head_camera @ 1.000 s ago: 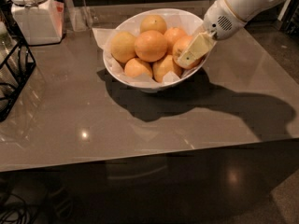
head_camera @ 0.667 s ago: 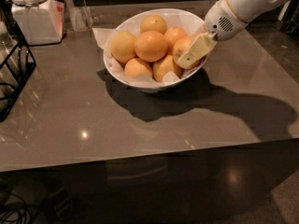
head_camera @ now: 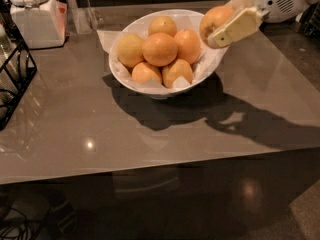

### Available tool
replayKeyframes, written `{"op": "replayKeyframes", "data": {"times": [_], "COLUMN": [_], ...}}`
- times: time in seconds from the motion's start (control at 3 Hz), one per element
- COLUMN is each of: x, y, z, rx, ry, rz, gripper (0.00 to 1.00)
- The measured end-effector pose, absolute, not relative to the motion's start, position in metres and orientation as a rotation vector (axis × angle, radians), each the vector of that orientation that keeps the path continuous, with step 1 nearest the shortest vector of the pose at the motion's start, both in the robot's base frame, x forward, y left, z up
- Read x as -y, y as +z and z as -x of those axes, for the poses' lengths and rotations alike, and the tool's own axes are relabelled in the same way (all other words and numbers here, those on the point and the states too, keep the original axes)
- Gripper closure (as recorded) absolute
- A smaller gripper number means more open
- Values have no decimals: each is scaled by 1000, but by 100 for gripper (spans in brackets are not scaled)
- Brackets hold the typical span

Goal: Pick orange from white bowl

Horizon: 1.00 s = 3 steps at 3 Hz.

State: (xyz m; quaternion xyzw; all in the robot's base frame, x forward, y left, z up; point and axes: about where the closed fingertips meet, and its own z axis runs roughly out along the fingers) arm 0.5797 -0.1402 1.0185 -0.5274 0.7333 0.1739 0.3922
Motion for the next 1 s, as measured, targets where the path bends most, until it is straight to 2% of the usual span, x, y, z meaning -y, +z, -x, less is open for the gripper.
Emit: {"op": "replayKeyframes", "data": {"times": [0.33, 0.67, 1.0], "x": [154, 160, 160], "y": [1042, 1022, 1022], "z": [-552, -527, -527], "rx": [-1775, -1780, -1780], "ry": [489, 641, 641], "rz": [1275, 1192, 1192], "gripper": [100, 100, 100]}}
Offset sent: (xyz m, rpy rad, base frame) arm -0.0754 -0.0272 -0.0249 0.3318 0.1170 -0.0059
